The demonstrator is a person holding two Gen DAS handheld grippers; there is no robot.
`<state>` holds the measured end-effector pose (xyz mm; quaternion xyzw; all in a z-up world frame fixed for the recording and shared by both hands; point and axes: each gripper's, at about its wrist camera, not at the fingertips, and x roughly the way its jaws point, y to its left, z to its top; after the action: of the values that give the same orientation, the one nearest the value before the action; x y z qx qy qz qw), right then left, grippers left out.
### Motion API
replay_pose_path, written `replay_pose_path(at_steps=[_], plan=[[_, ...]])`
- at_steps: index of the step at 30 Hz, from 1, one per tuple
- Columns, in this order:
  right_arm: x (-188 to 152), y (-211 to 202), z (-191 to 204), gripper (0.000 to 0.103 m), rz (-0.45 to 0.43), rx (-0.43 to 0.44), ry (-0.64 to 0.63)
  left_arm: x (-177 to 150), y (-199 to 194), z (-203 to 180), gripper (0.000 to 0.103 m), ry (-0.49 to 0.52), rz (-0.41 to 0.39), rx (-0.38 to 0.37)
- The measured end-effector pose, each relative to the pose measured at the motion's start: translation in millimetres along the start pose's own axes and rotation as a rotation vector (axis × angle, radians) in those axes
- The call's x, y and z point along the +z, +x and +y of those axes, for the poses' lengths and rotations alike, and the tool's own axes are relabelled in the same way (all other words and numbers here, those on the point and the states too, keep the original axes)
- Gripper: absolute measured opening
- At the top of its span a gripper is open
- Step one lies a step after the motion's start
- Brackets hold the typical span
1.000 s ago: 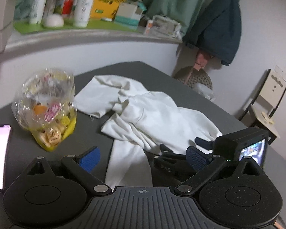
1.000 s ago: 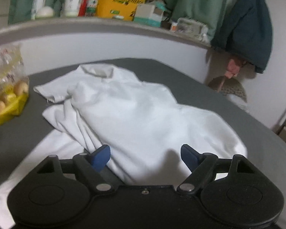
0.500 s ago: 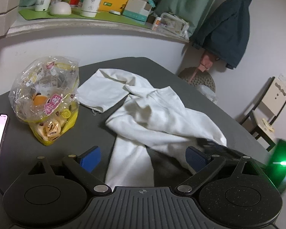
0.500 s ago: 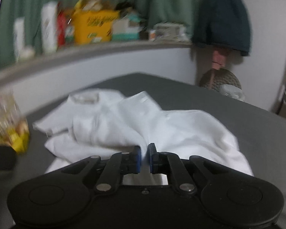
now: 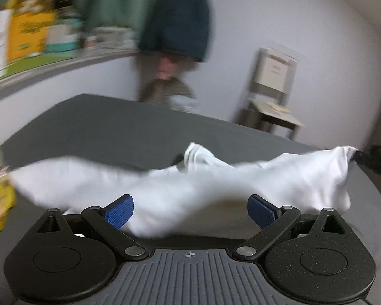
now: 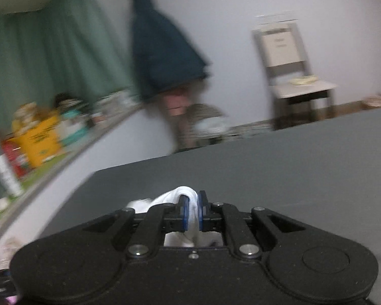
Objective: Fold clothes
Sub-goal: 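Grasp the white shirt fabric with the right gripper while the left gripper approaches, then grasp the shirt edge with the left gripper while the right gripper holds its part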
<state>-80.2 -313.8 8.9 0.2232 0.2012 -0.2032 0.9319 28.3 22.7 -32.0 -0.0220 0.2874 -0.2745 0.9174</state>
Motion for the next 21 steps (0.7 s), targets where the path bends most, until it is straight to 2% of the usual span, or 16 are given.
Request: replay_pose_path(at_steps=[2, 4, 7, 9, 13, 14, 15, 17, 19, 21], plan=[[4, 5, -31, 0.008, 0.025, -0.034, 0.039, -3, -2, -25, 0.098, 0.091, -0.009, -0.083], [1, 18, -52, 0.008, 0.076, -0.049, 0.055, -12, -5, -56, 0.098, 0.237, -0.018, -0.156], [-10, 29, -71, 0.01, 0.102, -0.018, 0.099, -24, -10, -104, 0.101, 0.456, -0.031, -0.264], [-12, 34, -79, 0.012, 0.103, 0.019, 0.132, -36, -7, -143, 0.103, 0.59, -0.046, -0.26], [-7, 38, -88, 0.016, 0.11, 0.097, 0.173, -62, 14, -210, 0.103, 0.795, -0.075, -0.215], [-5, 39, -92, 0.032, 0.118, 0.111, 0.18, -71, 18, -219, 0.103, 0.86, -0.095, -0.195], [-4, 37, -99, 0.063, 0.127, 0.115, 0.196, -80, 21, -228, 0.103, 0.925, -0.115, -0.175], [-5, 37, -115, 0.093, 0.123, 0.119, 0.251, -98, 30, -246, 0.103, 1.06, -0.141, -0.147], [-6, 38, -131, 0.094, 0.136, 0.116, 0.303, -113, 40, -258, 0.1, 1.175, -0.122, -0.147], [-6, 42, -148, 0.094, 0.172, 0.11, 0.346, -121, 54, -265, 0.08, 1.231, -0.043, -0.14]])
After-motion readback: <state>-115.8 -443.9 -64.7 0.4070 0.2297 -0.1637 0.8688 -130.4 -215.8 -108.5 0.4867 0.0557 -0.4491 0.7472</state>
